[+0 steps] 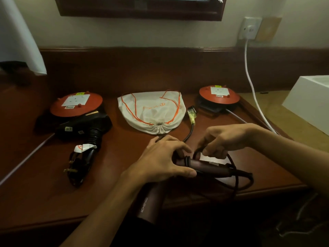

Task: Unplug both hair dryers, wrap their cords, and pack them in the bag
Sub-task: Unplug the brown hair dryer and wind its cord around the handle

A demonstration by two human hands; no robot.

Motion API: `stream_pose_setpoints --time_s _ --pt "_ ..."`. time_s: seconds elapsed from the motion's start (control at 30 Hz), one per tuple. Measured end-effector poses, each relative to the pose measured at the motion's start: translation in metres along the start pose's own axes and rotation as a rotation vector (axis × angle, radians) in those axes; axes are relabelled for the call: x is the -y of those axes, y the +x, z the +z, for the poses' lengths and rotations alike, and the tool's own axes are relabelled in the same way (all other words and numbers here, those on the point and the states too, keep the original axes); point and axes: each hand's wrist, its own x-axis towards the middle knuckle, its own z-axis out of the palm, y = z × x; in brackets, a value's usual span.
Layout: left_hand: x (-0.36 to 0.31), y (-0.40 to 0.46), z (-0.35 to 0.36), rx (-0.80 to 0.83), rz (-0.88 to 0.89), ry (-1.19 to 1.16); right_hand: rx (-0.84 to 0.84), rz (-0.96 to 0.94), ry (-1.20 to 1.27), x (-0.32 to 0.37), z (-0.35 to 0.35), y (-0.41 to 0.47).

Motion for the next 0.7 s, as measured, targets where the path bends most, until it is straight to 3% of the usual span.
stream_pose_setpoints --time_s 0.13,0.27,0.37,0.53,0.6,0.7 --pt "0.000 0.002 -0.004 0.139 -0.010 0.095 -0.018 -0.018 -0.275 0.025 0.032 -0.023" --pt "0.000 0.007 0.002 0.155 0.002 0.263 -0.203 -0.075 -0.157 0.025 0.043 -0.027" --pt "0.003 0.008 0.005 0.090 -0.018 0.227 -0.311 -0.072 -0.150 0.024 0.050 -0.024" --pt "0.017 0.003 0.002 -0.085 -0.050 0.069 -0.624 -0.070 -0.562 0.022 0.041 -0.045" --pt "0.025 0.001 0.000 -0.152 -0.055 -0.015 -0.703 -0.123 -0.521 0.015 0.036 -0.058" --pt "0.035 0.001 0.002 -0.201 -0.062 -0.057 -0.671 -0.282 -0.373 0.006 0.050 -0.068"
